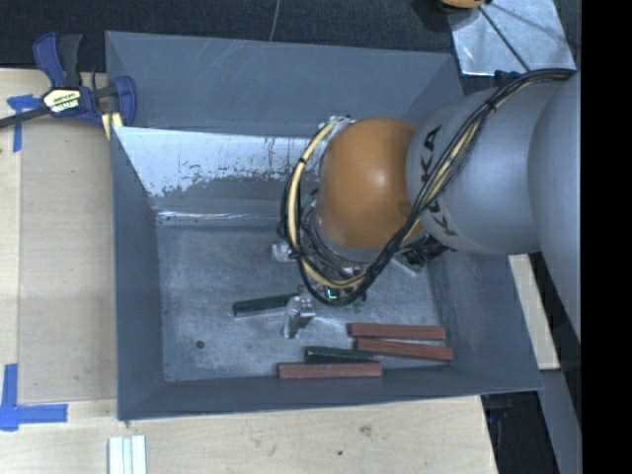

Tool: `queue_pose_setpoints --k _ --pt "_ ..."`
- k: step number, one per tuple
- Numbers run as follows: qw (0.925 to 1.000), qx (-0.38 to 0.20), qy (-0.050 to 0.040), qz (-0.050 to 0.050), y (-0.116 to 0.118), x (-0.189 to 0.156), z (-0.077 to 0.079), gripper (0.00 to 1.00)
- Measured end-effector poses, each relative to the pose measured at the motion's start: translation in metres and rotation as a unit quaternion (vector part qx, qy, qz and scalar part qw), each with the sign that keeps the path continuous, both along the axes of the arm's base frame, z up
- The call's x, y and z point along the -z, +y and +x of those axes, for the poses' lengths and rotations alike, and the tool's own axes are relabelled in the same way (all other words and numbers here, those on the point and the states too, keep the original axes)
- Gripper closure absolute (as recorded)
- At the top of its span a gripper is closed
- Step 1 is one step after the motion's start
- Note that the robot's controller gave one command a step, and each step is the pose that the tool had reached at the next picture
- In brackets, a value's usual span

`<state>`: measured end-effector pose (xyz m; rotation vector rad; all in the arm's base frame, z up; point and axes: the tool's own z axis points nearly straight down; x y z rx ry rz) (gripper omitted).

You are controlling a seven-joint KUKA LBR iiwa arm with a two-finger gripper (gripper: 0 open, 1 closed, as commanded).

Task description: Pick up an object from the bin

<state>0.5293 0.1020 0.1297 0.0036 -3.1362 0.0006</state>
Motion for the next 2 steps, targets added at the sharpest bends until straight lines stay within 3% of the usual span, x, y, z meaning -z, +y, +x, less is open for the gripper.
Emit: queue_pose_setpoints --k 1,2 --pt "1.0 0.001 -0.0038 0.001 0.0 -0.004 0.002 0.0" --pt "0.9982 -0.058 -0.0131 0.002 0.022 0.051 0.022 1.0"
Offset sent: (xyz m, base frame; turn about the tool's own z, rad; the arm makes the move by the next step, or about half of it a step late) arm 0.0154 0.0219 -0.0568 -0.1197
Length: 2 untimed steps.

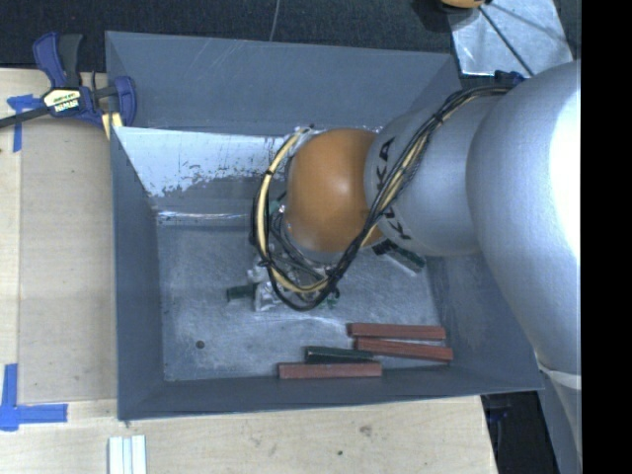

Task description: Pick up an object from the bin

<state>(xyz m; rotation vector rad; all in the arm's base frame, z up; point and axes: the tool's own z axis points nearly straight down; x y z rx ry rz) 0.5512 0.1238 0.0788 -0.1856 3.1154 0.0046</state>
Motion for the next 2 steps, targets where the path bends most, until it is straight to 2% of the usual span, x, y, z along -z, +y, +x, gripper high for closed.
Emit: queue_pose_setpoints --k 1,2 --pt "1.0 0.0 0.0 0.0 0.0 0.0 0.0 1.0" --pt "1.0 -0.002 0.0087 -0.002 -0.005 -0.137 -0.013 1.0"
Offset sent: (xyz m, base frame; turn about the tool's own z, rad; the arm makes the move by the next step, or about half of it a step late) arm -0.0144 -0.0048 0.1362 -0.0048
